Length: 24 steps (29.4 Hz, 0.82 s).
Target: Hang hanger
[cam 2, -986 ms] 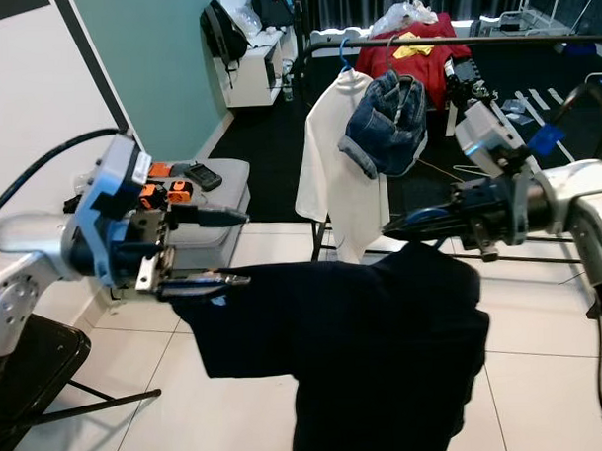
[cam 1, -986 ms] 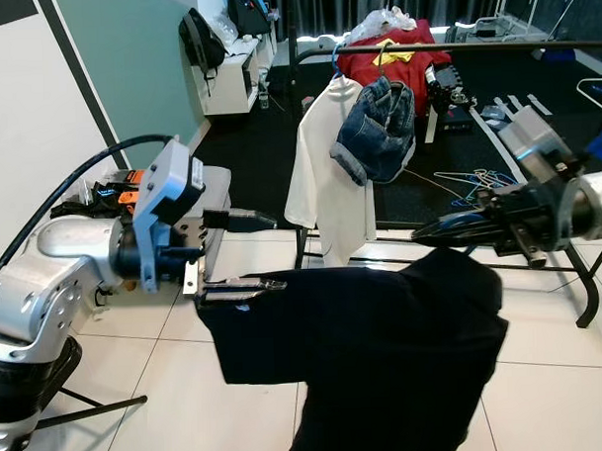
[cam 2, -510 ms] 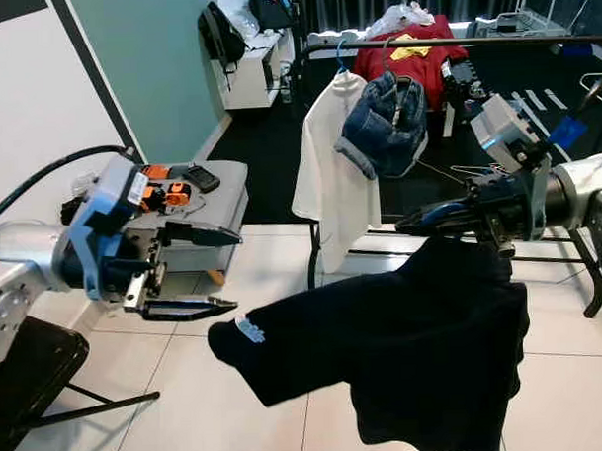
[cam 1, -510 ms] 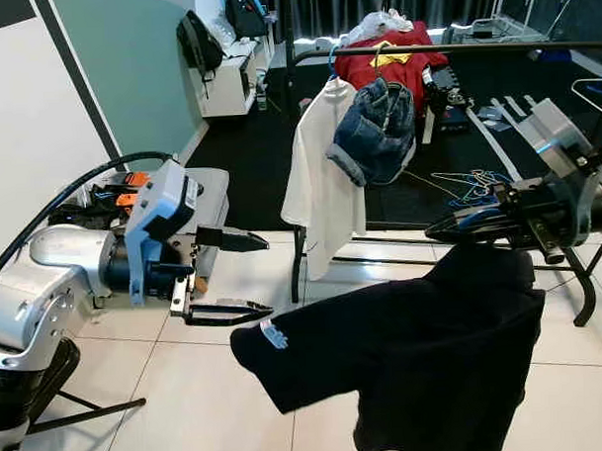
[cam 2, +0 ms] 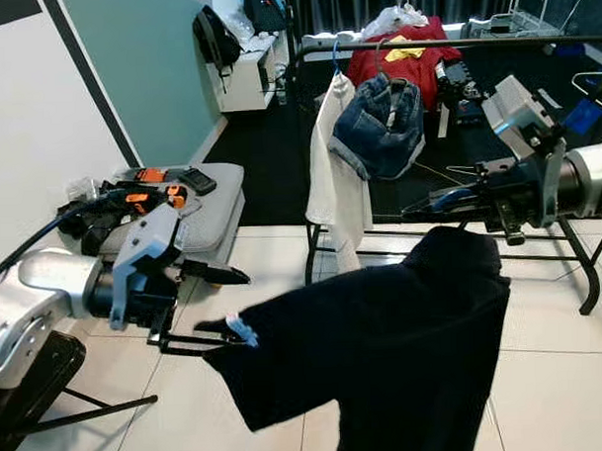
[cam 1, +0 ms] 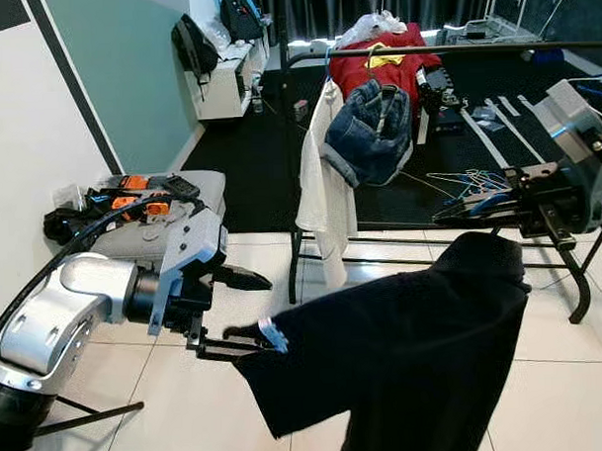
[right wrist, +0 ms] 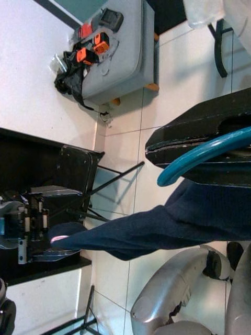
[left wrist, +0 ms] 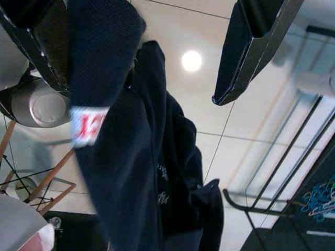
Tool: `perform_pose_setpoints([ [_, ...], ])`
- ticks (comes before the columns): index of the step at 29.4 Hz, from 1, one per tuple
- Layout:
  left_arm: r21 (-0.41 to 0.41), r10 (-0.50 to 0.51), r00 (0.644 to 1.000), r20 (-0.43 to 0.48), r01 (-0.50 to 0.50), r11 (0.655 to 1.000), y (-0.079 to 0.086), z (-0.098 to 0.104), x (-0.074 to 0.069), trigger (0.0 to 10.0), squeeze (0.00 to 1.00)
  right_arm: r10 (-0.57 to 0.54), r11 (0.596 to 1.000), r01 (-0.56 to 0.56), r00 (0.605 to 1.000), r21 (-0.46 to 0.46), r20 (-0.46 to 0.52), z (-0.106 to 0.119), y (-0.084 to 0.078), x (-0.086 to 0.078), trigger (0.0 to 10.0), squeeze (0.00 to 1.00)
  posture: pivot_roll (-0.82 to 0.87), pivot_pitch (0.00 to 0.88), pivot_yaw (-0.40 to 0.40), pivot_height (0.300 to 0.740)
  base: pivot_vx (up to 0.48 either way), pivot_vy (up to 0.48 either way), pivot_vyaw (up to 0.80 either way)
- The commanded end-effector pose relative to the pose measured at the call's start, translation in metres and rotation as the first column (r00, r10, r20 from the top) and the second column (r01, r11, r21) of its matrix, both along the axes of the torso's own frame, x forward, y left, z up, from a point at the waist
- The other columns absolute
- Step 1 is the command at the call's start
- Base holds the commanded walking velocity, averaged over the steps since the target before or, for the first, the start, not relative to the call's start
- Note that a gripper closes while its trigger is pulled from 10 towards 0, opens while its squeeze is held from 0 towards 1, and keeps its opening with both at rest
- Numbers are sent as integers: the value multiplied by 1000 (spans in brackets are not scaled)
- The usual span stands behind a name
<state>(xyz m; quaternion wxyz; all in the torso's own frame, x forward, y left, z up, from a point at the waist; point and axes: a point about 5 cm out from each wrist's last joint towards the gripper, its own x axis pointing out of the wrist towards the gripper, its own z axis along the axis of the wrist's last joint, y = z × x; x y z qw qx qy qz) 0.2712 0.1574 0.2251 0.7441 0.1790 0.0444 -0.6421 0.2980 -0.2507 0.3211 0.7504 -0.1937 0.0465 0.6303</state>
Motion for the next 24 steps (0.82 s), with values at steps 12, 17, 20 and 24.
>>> perform_pose_setpoints([
  [12,-14,42,999,-33,-42,999,3,-7,-2,0,0,19,1000,-19,998,0,60,13,3,2,0,0,-193,0,26,740,0,0,0],
  [17,-96,78,997,2,-78,992,1,2,4,0,0,11,1000,-11,998,-4,60,12,1,2,0,0,-196,0,28,740,0,0,0],
  [20,-132,107,994,25,-102,986,3,6,7,0,0,9,1000,-9,998,-2,62,12,1,2,0,0,-196,0,30,740,0,0,0],
  [24,-154,136,990,42,-128,980,5,9,10,0,0,1,1000,-1,998,0,68,13,1,3,0,0,-195,0,29,740,0,0,0],
])
